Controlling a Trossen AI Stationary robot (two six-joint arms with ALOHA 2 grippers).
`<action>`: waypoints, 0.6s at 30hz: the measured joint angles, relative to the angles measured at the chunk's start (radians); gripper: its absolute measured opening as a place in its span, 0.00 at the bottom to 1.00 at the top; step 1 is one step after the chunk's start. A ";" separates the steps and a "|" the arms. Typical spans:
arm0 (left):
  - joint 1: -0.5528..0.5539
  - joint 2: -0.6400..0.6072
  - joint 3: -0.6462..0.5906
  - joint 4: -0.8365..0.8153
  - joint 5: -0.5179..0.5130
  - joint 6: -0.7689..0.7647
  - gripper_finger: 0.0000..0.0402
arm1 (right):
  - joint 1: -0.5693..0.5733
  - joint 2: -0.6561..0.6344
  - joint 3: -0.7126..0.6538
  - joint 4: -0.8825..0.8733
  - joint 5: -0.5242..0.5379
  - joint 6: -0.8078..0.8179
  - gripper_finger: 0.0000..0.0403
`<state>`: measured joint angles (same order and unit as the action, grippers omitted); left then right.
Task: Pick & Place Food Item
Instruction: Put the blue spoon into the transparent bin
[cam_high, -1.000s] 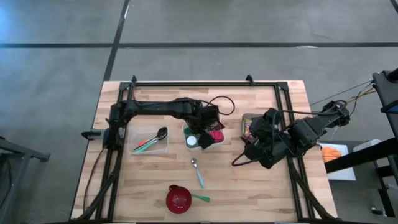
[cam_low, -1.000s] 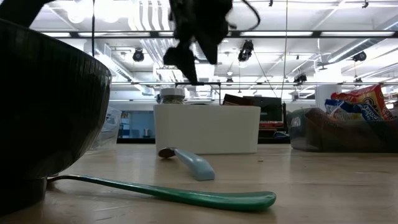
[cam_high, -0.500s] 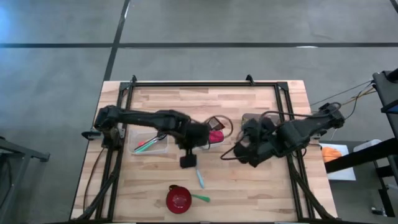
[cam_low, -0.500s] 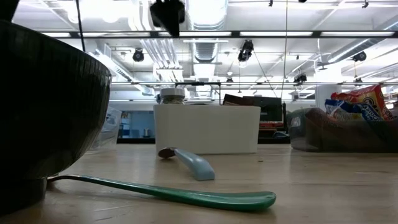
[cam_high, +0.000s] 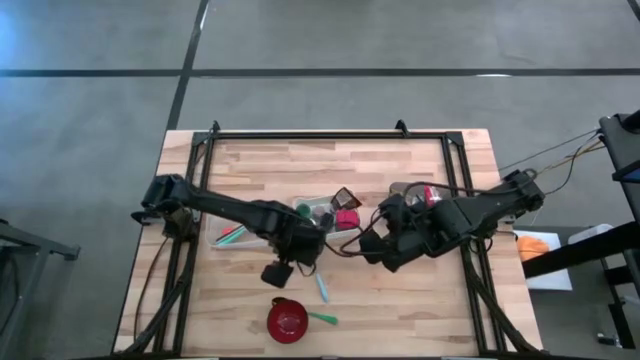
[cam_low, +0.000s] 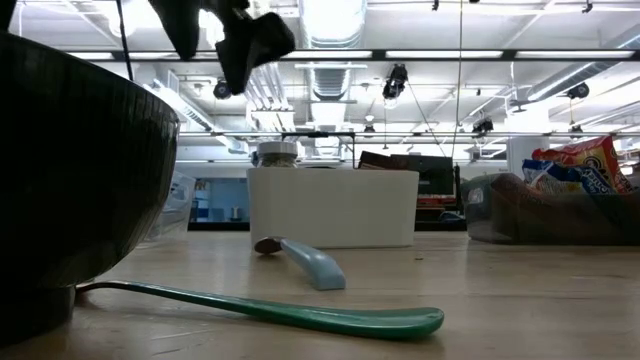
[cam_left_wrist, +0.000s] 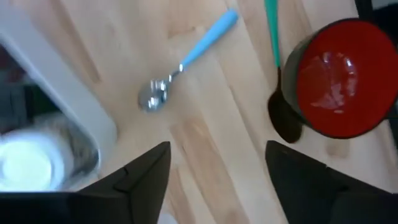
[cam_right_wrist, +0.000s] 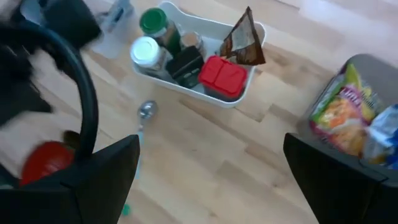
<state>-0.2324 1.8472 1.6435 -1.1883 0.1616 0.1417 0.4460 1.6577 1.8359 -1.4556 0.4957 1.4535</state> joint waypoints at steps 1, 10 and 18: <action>-0.003 -0.001 -0.016 0.030 0.000 0.037 0.64 | 0.001 0.000 0.008 0.002 0.000 0.019 0.98; -0.057 0.001 -0.154 0.346 0.004 0.339 0.60 | 0.025 0.014 0.004 0.089 0.000 0.071 0.98; -0.060 0.001 -0.300 0.561 0.004 0.412 0.60 | 0.030 0.015 0.003 0.085 0.000 0.015 0.98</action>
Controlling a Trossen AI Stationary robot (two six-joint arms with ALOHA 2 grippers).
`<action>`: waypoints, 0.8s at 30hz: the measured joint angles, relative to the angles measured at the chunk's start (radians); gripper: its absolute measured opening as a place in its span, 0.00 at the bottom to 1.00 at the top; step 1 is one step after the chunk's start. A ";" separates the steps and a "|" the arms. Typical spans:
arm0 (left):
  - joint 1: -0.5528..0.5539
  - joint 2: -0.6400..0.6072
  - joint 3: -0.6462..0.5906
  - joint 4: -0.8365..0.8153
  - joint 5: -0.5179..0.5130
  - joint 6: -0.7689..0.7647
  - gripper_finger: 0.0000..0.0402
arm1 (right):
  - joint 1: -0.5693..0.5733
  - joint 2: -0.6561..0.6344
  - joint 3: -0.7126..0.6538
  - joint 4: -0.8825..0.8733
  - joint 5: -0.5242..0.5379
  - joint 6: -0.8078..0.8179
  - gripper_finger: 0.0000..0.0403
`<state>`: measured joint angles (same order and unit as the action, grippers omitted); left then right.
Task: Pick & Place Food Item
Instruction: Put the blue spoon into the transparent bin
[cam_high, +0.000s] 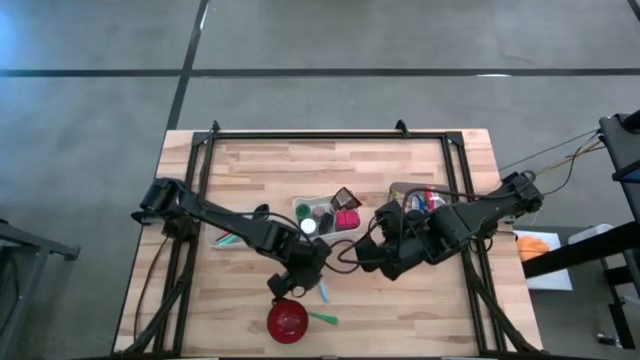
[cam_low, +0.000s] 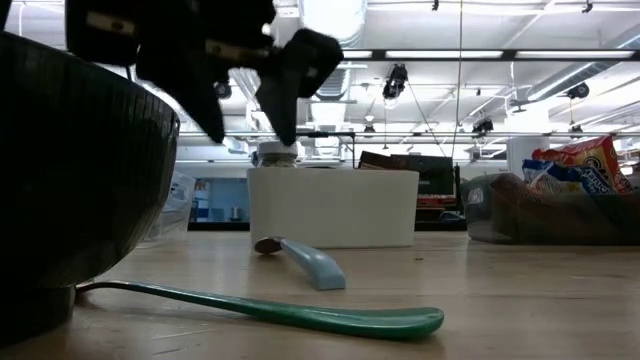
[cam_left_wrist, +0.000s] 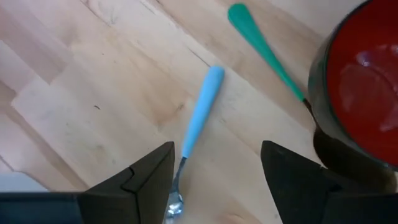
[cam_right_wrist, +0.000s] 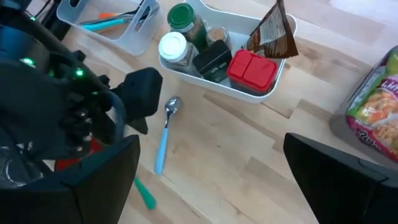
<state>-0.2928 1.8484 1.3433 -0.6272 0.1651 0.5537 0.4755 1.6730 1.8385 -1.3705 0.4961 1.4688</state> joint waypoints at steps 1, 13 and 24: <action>0.000 0.000 -0.012 0.007 -0.003 -0.001 0.60 | 0.000 0.000 0.000 0.000 0.000 -0.003 0.98; 0.034 0.012 -0.007 0.020 -0.068 -0.600 0.60 | 0.034 -0.001 0.003 -0.013 0.007 0.048 0.98; 0.034 0.004 0.049 -0.043 -0.016 -1.686 0.60 | 0.044 -0.005 0.040 -0.045 0.031 0.077 0.98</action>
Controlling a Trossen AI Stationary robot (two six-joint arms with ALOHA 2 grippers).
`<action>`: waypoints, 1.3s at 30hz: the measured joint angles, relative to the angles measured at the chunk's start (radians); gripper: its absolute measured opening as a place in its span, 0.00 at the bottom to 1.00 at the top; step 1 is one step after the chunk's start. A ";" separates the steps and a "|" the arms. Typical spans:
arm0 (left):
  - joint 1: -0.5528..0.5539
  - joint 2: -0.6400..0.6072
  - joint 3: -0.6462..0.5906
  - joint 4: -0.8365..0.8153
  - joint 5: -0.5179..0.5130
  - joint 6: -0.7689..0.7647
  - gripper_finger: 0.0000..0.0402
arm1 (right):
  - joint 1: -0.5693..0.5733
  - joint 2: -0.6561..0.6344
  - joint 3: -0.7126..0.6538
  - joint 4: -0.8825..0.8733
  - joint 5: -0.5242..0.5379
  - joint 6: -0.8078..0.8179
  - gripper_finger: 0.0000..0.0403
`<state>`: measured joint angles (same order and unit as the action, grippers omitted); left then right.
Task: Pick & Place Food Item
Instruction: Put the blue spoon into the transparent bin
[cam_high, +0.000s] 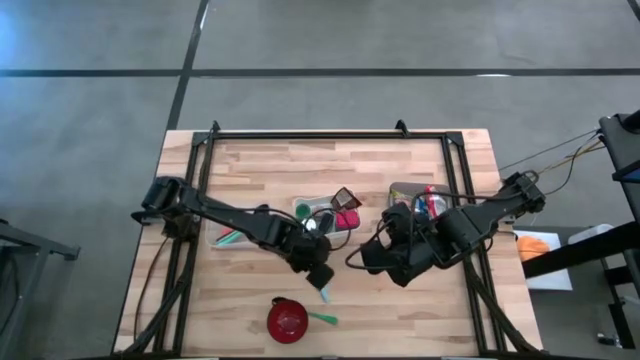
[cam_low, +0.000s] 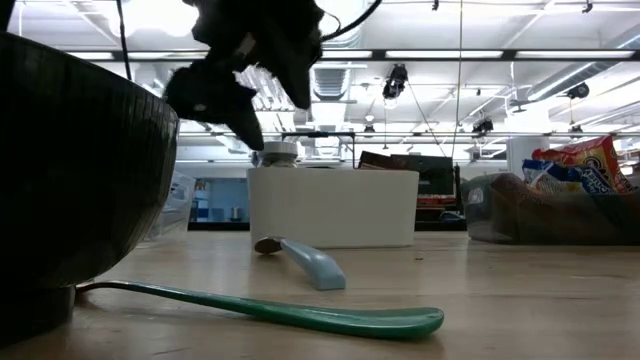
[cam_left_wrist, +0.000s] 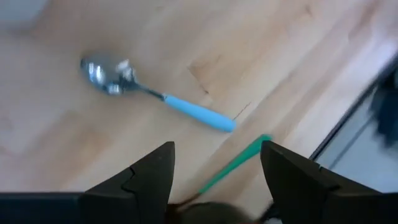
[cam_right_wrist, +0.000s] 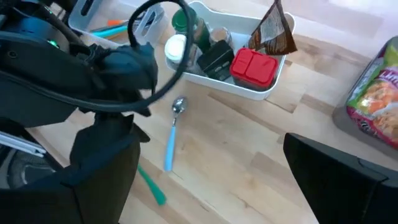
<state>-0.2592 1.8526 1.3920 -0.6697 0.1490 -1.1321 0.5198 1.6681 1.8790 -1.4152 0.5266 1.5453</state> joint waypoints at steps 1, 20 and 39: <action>-0.001 0.000 -0.010 0.014 0.000 -0.079 0.60 | 0.000 -0.003 -0.001 -0.007 0.000 -0.012 0.98; -0.005 0.003 -0.297 0.302 -0.168 -0.900 0.60 | 0.074 -0.080 -0.001 -0.047 0.109 -0.214 0.98; -0.010 0.150 -0.078 0.041 -0.142 -0.759 0.60 | 0.101 -0.083 -0.001 -0.047 0.106 -0.223 0.98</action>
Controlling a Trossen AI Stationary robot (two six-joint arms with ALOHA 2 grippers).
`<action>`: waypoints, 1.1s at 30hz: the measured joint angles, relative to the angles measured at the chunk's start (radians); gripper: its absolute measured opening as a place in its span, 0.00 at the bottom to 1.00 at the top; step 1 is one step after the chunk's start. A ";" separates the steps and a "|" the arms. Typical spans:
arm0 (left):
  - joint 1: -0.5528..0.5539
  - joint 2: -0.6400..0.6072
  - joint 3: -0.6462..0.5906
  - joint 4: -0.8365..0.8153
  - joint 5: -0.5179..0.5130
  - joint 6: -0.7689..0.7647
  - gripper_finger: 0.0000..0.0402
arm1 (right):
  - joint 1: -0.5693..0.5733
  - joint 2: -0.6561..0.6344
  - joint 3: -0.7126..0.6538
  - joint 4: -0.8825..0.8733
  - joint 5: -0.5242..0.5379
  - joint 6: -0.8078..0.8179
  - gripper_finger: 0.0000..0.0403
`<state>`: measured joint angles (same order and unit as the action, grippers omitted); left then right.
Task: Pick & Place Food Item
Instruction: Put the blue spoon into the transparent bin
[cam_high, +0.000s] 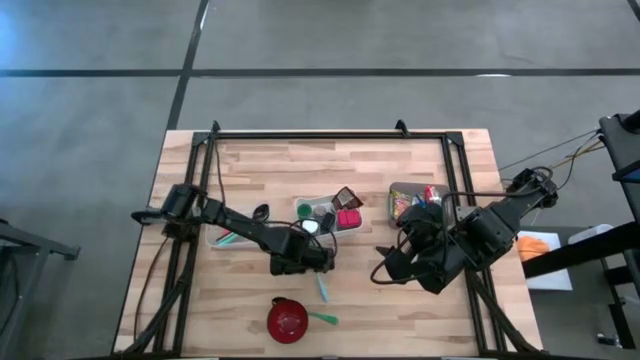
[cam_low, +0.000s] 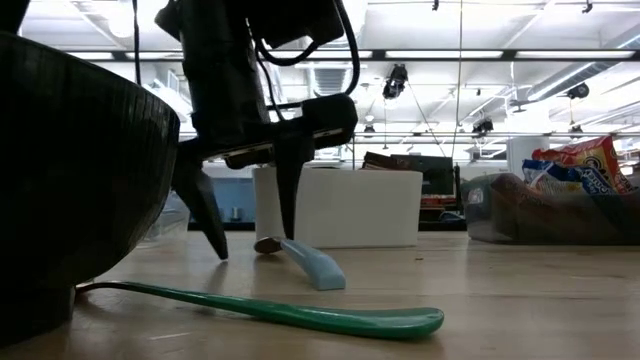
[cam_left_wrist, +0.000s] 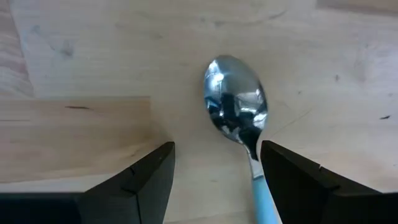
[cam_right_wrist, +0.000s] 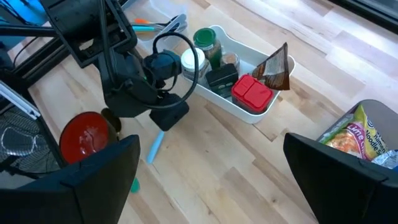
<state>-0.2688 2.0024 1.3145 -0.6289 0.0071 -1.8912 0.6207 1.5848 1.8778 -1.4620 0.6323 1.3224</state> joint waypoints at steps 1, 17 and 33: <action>-0.001 0.001 0.000 -0.001 0.000 0.003 0.60 | 0.002 0.000 0.000 0.000 0.000 0.000 0.98; -0.023 0.003 0.002 -0.015 0.012 0.025 0.25 | 0.010 0.000 0.000 0.001 -0.002 -0.014 0.98; -0.027 -0.001 0.003 0.027 0.011 0.059 0.00 | 0.036 0.000 0.000 0.000 -0.003 -0.022 0.98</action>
<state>-0.2958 2.0016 1.3170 -0.6018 0.0185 -1.8324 0.6567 1.5848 1.8778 -1.4616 0.6289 1.3006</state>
